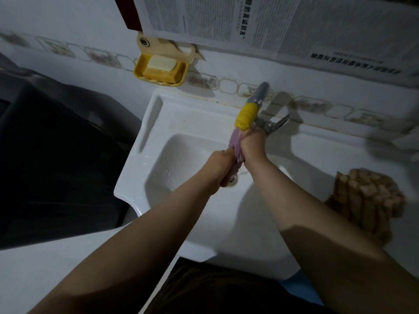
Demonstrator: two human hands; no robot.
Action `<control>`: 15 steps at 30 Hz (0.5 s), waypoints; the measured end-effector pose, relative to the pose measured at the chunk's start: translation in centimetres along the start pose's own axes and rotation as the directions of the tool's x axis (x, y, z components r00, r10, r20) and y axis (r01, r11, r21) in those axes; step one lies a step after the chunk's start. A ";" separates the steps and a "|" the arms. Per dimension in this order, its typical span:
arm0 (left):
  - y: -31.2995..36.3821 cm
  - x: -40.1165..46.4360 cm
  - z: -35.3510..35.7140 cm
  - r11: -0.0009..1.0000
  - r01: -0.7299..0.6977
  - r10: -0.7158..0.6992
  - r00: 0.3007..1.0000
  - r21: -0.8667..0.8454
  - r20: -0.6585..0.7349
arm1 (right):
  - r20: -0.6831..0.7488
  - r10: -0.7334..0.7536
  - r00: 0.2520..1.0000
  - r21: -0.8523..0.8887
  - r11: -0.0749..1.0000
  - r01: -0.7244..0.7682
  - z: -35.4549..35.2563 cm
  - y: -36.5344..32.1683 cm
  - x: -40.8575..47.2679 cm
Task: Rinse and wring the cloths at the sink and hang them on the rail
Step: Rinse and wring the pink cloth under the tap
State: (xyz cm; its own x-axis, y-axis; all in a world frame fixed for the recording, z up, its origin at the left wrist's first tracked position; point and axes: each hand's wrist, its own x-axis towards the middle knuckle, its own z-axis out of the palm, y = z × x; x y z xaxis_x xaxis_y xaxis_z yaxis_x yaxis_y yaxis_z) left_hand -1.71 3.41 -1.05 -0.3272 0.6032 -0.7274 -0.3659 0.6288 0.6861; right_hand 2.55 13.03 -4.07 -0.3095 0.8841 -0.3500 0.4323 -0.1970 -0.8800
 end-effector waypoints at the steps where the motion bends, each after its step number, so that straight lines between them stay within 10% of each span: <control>1: 0.0 0.0 -0.5 1.000 -0.018 0.018 0.999 0.009 0.030 | 0.019 -0.050 0.999 -0.074 0.996 0.051 -0.7 0.6 0.1; 6: -1.1 0.6 -3.3 0.995 -0.064 0.071 0.992 0.071 -0.100 | 0.045 -0.146 0.988 -0.305 0.940 0.153 -4.9 3.2 -1.0; 10: -1.1 0.8 -3.2 0.995 -0.102 0.102 0.995 0.022 -0.015 | -0.085 0.028 0.996 -0.196 0.980 -0.044 -7.6 2.9 -0.7; 15: -1.1 1.7 -2.9 0.992 -0.127 0.126 0.990 -0.007 -0.059 | 0.246 -0.024 0.969 -0.226 0.971 0.081 -7.6 1.9 3.2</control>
State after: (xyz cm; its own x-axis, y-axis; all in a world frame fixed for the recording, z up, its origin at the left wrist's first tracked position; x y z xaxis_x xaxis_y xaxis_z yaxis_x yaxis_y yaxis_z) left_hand -4.43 2.31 -3.03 -0.4218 0.6478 -0.6344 -0.3278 0.5434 0.7728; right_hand 8.83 18.71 -4.46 -0.5186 0.7571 -0.3973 0.5857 -0.0239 -0.8102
